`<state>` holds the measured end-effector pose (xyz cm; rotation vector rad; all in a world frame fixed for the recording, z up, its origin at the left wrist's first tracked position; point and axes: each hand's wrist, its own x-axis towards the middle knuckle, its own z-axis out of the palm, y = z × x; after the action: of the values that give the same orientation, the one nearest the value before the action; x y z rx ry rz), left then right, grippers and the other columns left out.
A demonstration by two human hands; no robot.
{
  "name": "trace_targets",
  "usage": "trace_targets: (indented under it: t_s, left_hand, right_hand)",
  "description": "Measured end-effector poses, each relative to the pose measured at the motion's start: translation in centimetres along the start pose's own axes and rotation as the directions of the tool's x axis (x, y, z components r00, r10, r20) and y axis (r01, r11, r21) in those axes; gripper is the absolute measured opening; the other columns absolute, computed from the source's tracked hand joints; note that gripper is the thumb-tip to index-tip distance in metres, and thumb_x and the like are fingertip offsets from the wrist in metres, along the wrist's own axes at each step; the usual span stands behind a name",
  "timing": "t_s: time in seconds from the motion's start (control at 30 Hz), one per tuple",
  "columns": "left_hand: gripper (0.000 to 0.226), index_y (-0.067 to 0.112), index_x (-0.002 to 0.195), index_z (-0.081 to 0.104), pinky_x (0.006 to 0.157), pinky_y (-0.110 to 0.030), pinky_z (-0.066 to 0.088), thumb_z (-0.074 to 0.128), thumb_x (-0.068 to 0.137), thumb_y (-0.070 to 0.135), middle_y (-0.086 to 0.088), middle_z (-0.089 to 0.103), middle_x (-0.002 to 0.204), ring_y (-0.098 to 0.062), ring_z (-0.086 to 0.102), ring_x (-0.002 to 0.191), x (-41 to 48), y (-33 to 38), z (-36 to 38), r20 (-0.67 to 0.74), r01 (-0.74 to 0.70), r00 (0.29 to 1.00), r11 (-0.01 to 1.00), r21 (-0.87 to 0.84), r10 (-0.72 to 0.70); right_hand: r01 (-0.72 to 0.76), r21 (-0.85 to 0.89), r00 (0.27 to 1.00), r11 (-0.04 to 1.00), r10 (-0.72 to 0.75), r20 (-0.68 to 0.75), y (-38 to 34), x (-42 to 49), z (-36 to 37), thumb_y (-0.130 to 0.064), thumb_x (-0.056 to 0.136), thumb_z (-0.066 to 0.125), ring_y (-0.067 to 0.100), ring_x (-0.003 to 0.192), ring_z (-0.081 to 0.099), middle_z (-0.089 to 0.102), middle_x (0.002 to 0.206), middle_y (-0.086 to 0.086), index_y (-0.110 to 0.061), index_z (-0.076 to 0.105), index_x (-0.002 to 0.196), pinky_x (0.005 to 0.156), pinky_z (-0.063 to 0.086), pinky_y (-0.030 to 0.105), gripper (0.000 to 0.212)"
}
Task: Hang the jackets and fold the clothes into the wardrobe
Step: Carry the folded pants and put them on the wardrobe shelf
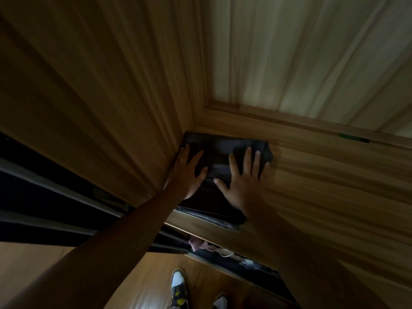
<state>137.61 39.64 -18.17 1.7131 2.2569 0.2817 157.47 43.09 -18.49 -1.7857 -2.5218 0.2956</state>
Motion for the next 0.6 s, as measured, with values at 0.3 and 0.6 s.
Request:
trace_targets:
  t_s: [0.3,0.6]
  left_hand:
    - [0.064,0.035,0.158,0.025,0.123,-0.045,0.02,0.047,0.1,0.051,-0.01,0.005,0.169,-0.027,0.005,0.155,0.1,0.5,0.0,-0.023,0.028,0.999,0.998,0.054,-0.027]
    - [0.073,0.039,0.159,0.017,0.118,-0.056,0.027,0.046,0.095,0.061,-0.009,0.0,0.17,-0.029,0.0,0.156,1.5,0.4,0.6,-0.037,-0.067,0.997,0.985,0.158,0.073]
  right_hand:
    - [0.001,0.152,0.98,0.988,-0.032,0.199,0.9,1.0,0.0,-0.092,0.082,0.024,0.037,0.147,-0.038,-0.026,0.166,0.014,-0.041,-0.001,0.16,0.115,-0.016,0.068,0.096]
    - [-0.058,0.124,0.989,0.991,0.04,0.144,1.0,0.9,0.2,-0.096,0.077,0.028,0.039,0.144,-0.041,-0.035,0.163,0.013,-0.036,-0.008,0.161,0.117,-0.014,0.067,0.109]
